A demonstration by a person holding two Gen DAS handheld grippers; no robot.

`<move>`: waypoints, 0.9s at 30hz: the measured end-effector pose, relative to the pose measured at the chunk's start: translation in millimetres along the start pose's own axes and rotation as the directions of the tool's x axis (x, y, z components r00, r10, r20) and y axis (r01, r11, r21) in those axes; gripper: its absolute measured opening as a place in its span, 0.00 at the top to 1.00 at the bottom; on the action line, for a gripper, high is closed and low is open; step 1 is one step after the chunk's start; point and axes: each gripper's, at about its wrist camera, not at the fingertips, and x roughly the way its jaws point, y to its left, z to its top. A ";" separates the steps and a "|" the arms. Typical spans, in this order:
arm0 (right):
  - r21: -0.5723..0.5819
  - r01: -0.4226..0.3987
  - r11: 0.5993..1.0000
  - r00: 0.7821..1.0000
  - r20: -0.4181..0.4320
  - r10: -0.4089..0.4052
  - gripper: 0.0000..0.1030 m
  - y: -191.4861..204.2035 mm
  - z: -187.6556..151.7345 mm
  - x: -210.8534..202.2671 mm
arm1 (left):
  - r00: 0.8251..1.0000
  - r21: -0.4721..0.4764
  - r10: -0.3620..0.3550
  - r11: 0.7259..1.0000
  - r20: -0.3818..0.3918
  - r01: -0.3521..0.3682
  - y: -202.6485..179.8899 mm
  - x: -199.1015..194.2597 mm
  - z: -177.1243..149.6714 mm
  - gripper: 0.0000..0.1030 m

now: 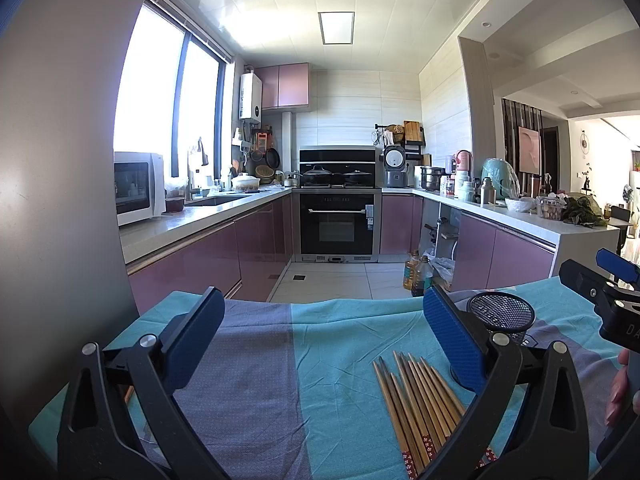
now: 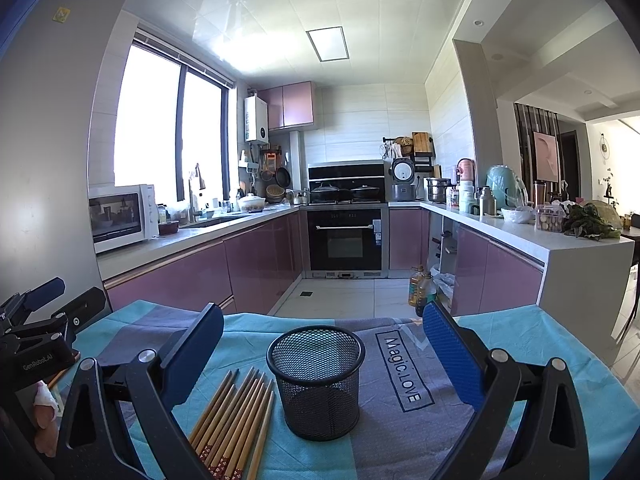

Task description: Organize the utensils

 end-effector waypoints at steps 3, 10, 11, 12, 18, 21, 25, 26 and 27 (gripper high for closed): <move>0.001 0.000 1.000 1.000 0.000 0.000 0.06 -0.3 0.1 -0.2 | 1.000 -0.001 -0.001 1.000 -0.001 0.001 0.0 0.0 0.0 0.05; 0.001 0.000 1.000 1.000 0.000 0.000 0.06 -0.5 -0.6 -0.5 | 1.000 0.002 -0.002 1.000 -0.003 0.002 -2.2 0.6 -0.9 0.05; 0.002 -0.001 1.000 1.000 0.000 0.001 0.06 -0.7 -0.7 -0.8 | 1.000 0.002 -0.001 1.000 -0.002 0.001 -2.2 0.3 -1.0 0.05; 0.002 -0.001 1.000 1.000 0.000 0.001 0.06 -0.6 -0.8 -0.5 | 1.000 0.002 -0.001 1.000 -0.002 0.001 -1.9 0.7 -0.6 0.05; 0.005 0.001 1.000 1.000 -0.001 -0.001 0.06 -0.8 -2.4 0.2 | 1.000 0.002 -0.002 1.000 -0.003 0.002 -3.2 1.5 -1.7 0.05; 0.005 0.001 1.000 1.000 0.000 -0.001 0.06 -1.1 -2.2 0.1 | 1.000 0.003 -0.002 1.000 -0.003 0.002 -3.3 1.6 -1.7 0.05; 0.006 0.000 1.000 1.000 -0.002 0.000 0.06 -1.0 -2.7 1.4 | 1.000 0.002 -0.002 1.000 -0.003 0.002 -3.4 1.7 -1.6 0.05; 0.006 0.000 1.000 1.000 -0.002 0.000 0.06 -1.1 -2.8 1.4 | 1.000 0.003 -0.002 1.000 -0.004 0.002 -3.7 1.7 -1.7 0.05; 0.006 0.000 1.000 1.000 -0.001 0.000 0.06 -1.1 -2.8 1.3 | 1.000 0.003 -0.001 1.000 -0.004 0.001 -3.8 1.7 -1.8 0.05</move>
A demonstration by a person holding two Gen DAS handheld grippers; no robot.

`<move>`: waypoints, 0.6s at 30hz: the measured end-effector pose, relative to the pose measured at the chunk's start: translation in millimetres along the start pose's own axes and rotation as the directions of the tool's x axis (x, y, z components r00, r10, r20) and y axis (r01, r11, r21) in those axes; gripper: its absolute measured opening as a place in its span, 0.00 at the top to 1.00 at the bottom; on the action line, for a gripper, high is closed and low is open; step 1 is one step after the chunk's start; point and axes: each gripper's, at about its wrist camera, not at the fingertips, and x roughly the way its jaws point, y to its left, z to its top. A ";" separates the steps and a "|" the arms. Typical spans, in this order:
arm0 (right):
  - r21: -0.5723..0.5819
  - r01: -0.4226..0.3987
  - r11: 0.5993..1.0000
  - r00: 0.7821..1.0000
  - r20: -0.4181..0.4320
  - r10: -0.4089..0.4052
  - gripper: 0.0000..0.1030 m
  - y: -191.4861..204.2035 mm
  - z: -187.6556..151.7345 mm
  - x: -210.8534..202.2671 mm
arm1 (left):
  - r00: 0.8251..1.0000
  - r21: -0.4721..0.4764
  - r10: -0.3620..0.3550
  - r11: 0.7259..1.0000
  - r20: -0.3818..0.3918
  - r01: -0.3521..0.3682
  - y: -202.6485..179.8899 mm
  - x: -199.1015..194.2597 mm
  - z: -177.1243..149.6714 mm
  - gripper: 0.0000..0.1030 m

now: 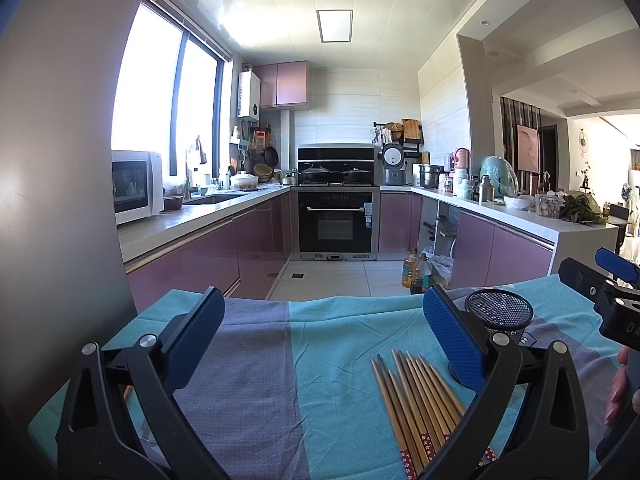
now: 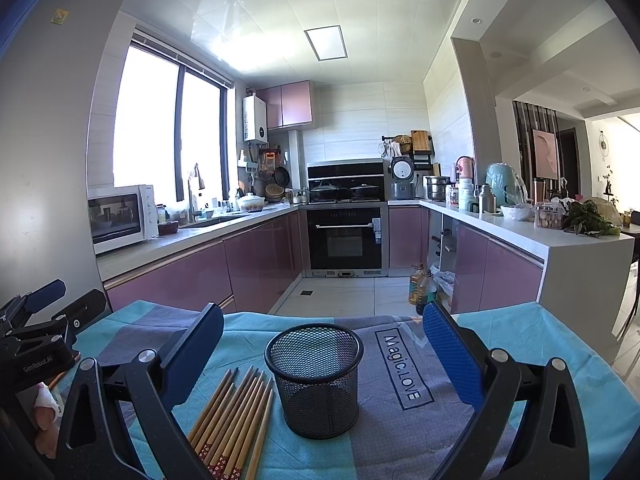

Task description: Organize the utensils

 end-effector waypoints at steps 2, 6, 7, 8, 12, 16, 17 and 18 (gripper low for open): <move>0.001 -0.002 1.000 1.000 -0.001 0.002 0.06 -0.1 -0.1 0.4 | 1.000 -0.001 -0.001 1.000 0.000 0.001 -0.1 0.1 -0.1 0.05; 0.002 -0.001 1.000 1.000 -0.001 0.001 0.06 0.0 -0.3 0.6 | 1.000 0.002 -0.003 1.000 -0.004 0.003 -2.3 1.9 -2.1 0.05; 0.002 -0.001 1.000 1.000 0.000 0.001 0.06 0.1 -0.4 0.9 | 1.000 0.003 -0.003 1.000 -0.005 0.003 -3.5 2.8 -3.4 0.05; 0.002 0.000 1.000 1.000 -0.002 0.000 0.06 -0.1 -0.4 0.9 | 1.000 0.003 -0.003 1.000 -0.005 0.003 -4.4 3.5 -4.7 0.05; 0.002 0.000 1.000 1.000 -0.003 0.000 0.06 -0.3 -0.6 1.2 | 1.000 0.003 -0.004 1.000 -0.006 0.004 -4.7 3.8 -4.8 0.05; 0.003 -0.003 1.000 1.000 -0.003 0.003 0.06 -0.4 -0.7 1.4 | 1.000 0.004 -0.004 1.000 -0.008 0.004 -5.5 4.0 -5.5 0.05; 0.004 -0.005 1.000 1.000 -0.004 0.005 0.06 -0.8 -0.8 1.2 | 1.000 0.005 -0.006 1.000 -0.009 0.006 -5.4 4.1 -5.5 0.05; 0.004 -0.007 1.000 1.000 -0.006 0.007 0.06 -1.5 -0.6 0.9 | 1.000 0.005 -0.010 1.000 -0.013 0.010 -5.7 4.9 -6.1 0.05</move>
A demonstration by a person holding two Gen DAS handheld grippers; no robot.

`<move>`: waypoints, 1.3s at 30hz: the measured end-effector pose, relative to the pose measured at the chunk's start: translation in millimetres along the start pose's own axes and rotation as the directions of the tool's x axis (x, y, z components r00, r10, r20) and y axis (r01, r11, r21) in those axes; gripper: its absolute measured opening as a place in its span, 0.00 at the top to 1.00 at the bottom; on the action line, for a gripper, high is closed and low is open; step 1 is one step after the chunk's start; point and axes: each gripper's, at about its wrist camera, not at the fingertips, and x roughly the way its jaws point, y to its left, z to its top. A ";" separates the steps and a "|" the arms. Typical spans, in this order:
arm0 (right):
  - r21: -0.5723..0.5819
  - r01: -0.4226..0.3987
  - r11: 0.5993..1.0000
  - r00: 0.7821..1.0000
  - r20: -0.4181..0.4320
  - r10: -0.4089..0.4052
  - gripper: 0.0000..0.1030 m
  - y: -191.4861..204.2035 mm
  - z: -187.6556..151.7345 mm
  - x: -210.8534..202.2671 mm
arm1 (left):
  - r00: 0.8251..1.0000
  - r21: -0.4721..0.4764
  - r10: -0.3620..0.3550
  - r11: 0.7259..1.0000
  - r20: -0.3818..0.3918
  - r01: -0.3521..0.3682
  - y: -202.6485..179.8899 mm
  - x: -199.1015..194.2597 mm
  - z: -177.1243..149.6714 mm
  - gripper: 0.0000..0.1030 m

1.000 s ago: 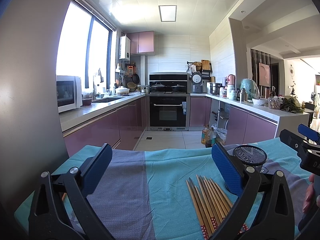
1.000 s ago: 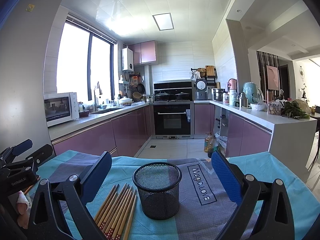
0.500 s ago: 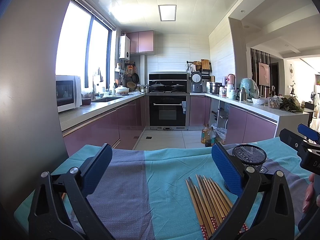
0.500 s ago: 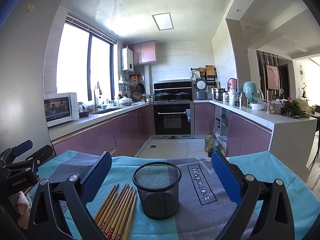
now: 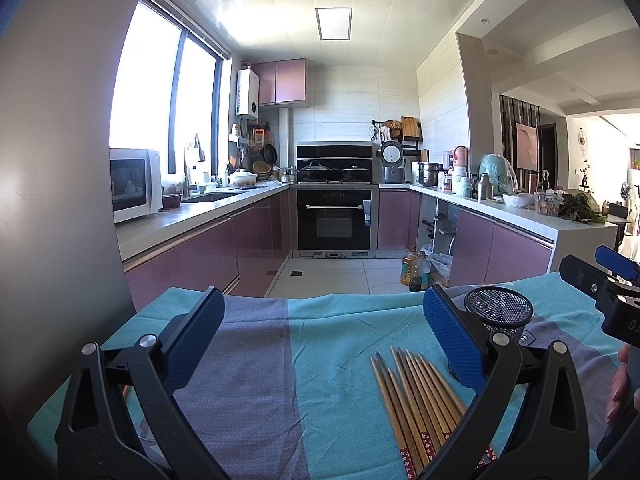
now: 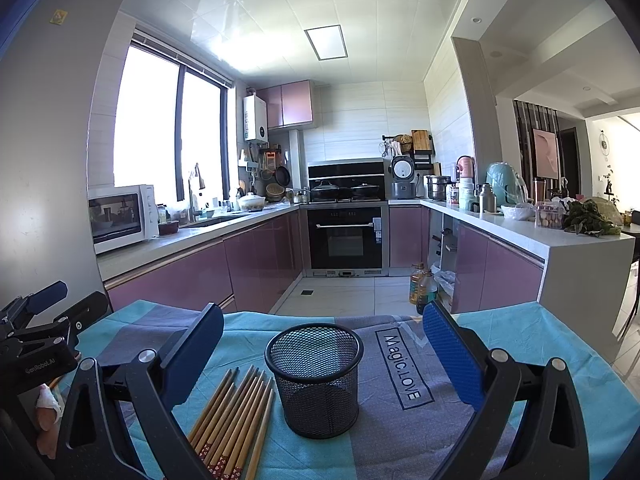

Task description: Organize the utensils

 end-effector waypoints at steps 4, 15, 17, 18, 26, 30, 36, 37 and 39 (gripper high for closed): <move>-0.002 -0.037 0.999 0.999 -0.041 0.036 0.06 -0.5 -2.6 2.4 | 0.999 0.015 -0.019 1.000 -0.036 0.020 -4.2 5.5 -4.7 0.05; 0.011 -0.220 0.975 0.905 -0.372 0.208 0.26 13.2 -43.7 31.9 | 0.943 0.068 -0.103 0.989 -0.316 0.131 -13.4 56.1 -33.6 0.07; 0.011 -0.229 0.973 0.872 -0.441 0.211 0.33 18.5 -54.9 44.0 | 0.921 0.081 -0.112 0.985 -0.373 0.153 -17.4 67.8 -40.8 0.12; 0.010 -0.232 0.973 0.856 -0.472 0.209 0.35 21.8 -60.4 50.4 | 0.906 0.082 -0.122 0.982 -0.406 0.169 -19.4 73.9 -43.7 0.16; 0.019 -0.219 0.976 0.787 -0.588 0.188 0.57 37.6 -85.9 82.1 | 0.814 0.073 -0.165 0.967 -0.556 0.246 -25.2 116.7 -81.1 0.34; 0.013 -0.219 0.976 0.768 -0.615 0.181 0.59 38.7 -85.8 85.4 | 0.788 0.071 -0.177 0.961 -0.589 0.268 -30.8 129.5 -88.7 0.37; -0.004 -0.224 0.975 0.746 -0.644 0.169 0.64 40.3 -89.5 90.5 | 0.756 0.065 -0.188 0.954 -0.627 0.291 -38.9 145.0 -97.3 0.43; -0.008 -0.224 0.975 0.747 -0.644 0.166 0.65 39.8 -89.3 91.4 | 0.753 0.065 -0.187 0.954 -0.630 0.292 -40.3 148.1 -98.7 0.45; -0.018 -0.219 0.976 0.748 -0.645 0.156 0.71 39.5 -88.4 94.0 | 0.742 0.053 -0.198 0.953 -0.640 0.299 -38.9 149.8 -98.4 0.50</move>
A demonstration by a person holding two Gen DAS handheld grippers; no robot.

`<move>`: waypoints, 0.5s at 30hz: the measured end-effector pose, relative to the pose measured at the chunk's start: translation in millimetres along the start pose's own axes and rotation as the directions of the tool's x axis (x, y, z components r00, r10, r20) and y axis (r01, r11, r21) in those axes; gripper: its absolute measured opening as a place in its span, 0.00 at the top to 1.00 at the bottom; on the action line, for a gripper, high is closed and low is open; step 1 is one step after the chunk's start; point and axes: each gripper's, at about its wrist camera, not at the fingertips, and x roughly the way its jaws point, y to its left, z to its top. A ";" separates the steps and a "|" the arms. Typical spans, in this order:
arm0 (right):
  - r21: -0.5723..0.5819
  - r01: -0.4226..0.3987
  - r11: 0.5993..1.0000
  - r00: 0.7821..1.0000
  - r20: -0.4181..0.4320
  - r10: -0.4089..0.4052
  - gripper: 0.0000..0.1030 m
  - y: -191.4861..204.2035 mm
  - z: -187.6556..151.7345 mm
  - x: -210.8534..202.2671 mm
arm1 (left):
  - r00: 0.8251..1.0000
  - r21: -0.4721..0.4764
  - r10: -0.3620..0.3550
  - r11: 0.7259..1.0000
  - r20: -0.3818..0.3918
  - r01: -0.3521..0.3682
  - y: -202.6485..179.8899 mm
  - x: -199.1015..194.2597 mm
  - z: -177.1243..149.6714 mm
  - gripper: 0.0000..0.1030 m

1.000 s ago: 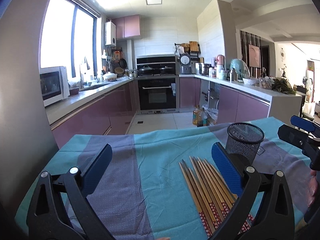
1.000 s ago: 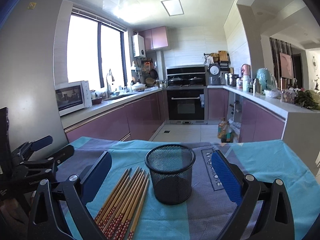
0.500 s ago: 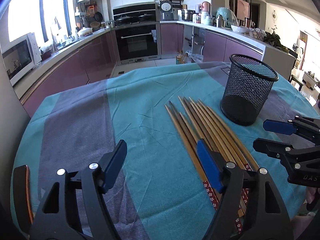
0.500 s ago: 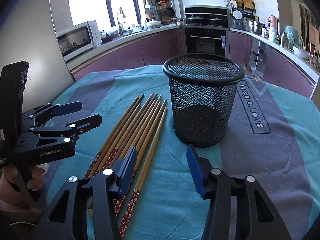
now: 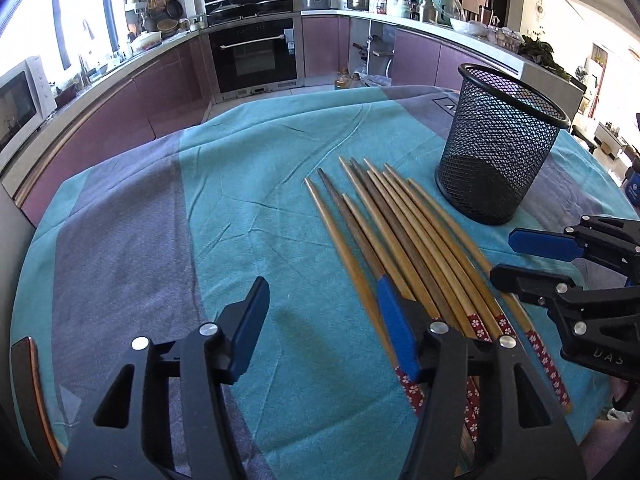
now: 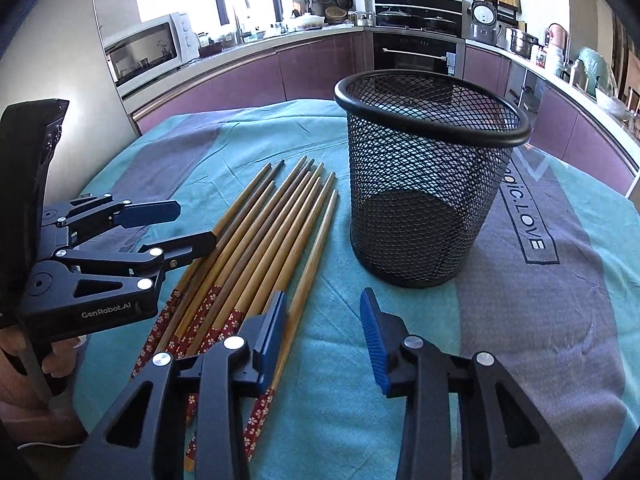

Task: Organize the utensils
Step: 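Lower the left gripper onto a wooden chopstick and close while the right gripper grasps another, then lift the left gripper's chopstick into the black mesh holder while the right gripper inserts its own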

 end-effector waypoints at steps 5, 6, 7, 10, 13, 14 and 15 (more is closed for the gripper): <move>-0.012 0.010 1.000 0.999 -0.033 -0.011 0.76 1.8 4.5 7.9 | 0.999 0.005 -0.025 1.000 -0.029 0.026 1.7 8.3 5.7 0.59; -0.023 0.018 1.000 0.999 -0.031 -0.018 0.76 3.6 5.5 9.7 | 0.999 0.006 -0.033 0.999 -0.032 0.033 1.5 9.8 8.6 0.61; -0.028 0.021 0.999 0.999 -0.031 -0.022 0.76 4.5 7.3 11.0 | 0.998 0.003 -0.044 0.999 -0.036 0.045 1.8 11.7 11.7 0.63; -0.009 -0.001 1.000 0.999 -0.032 0.001 0.90 1.7 10.2 13.7 | 0.998 -0.010 -0.049 0.999 -0.045 0.049 2.8 18.4 22.6 0.74; 0.006 -0.013 1.000 0.999 -0.031 0.013 0.94 -0.5 10.0 13.1 | 0.997 -0.028 -0.066 0.998 -0.049 0.065 1.2 20.7 27.4 0.89; 0.012 -0.017 1.000 0.999 -0.030 0.017 0.94 -1.0 9.5 12.8 | 0.996 -0.039 -0.070 0.997 -0.049 0.068 1.7 21.7 29.5 0.89; 0.018 -0.021 1.000 0.999 -0.028 0.022 0.94 -1.8 8.6 11.9 | 0.996 -0.048 -0.074 0.996 -0.048 0.072 1.6 22.5 30.3 0.91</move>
